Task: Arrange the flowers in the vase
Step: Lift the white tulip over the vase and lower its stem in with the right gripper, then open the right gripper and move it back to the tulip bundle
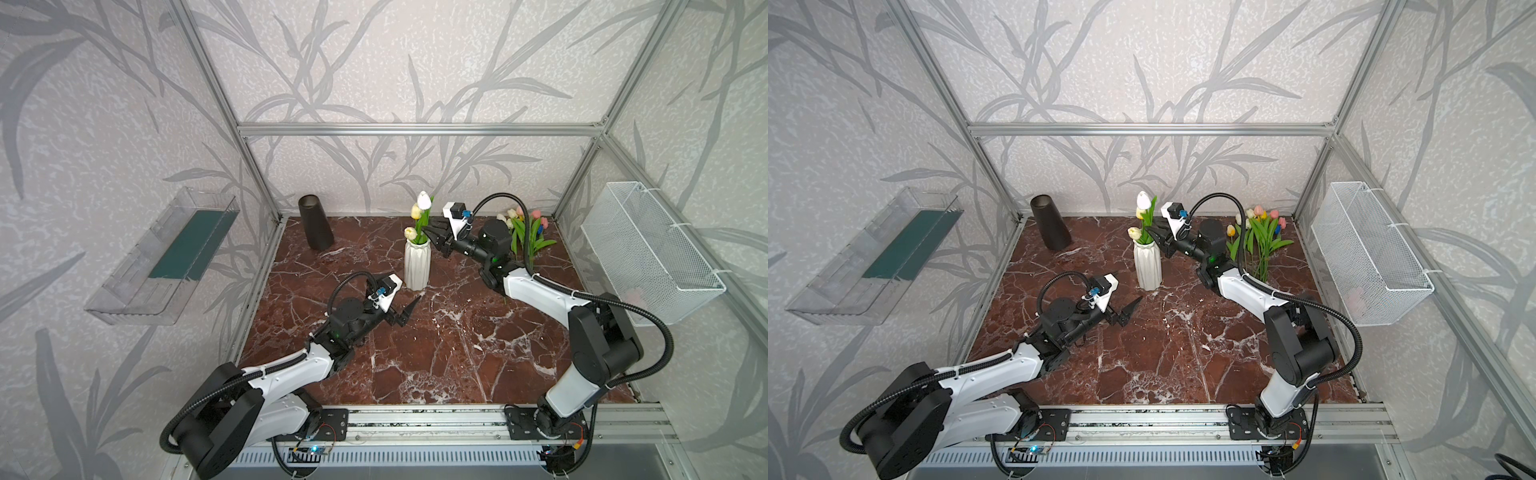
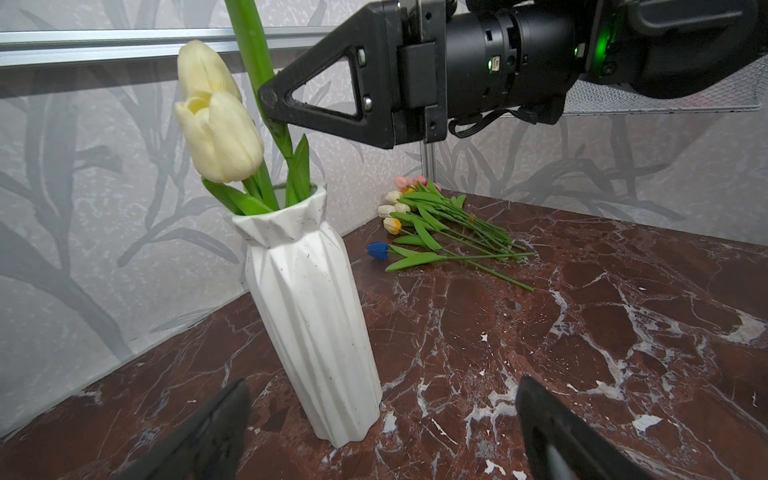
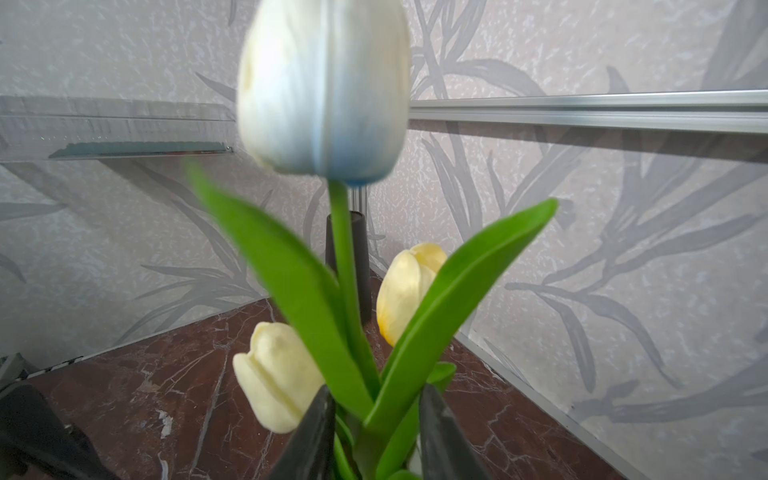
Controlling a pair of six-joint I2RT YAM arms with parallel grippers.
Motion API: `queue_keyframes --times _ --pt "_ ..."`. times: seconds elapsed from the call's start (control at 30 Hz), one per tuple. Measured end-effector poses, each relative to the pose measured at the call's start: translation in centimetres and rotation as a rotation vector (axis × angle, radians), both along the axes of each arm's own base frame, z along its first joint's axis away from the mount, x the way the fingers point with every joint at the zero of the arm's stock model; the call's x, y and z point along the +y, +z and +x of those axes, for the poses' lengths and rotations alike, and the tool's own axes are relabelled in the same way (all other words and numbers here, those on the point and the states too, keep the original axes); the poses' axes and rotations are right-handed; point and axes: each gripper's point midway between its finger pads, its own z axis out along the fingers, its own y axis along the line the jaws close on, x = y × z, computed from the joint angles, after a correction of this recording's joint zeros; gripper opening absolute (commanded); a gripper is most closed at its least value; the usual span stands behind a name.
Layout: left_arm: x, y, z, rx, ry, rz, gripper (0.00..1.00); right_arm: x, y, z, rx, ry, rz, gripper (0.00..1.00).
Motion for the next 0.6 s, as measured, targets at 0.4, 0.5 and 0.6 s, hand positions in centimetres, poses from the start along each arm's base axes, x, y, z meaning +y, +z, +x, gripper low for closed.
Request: queue_keyframes --times 0.4,0.5,0.6 --pt "0.0 0.2 0.0 -0.006 0.000 -0.006 0.99 -1.2 0.7 -0.9 -0.015 -0.051 -0.048 0.54" --pt "0.0 0.2 0.0 -0.007 0.000 -0.006 0.99 -1.9 1.2 -1.9 -0.032 -0.063 -0.058 0.57" --pt "0.1 0.3 -0.1 -0.012 0.003 -0.011 0.99 -2.7 2.1 -3.2 -0.056 -0.075 -0.065 0.59"
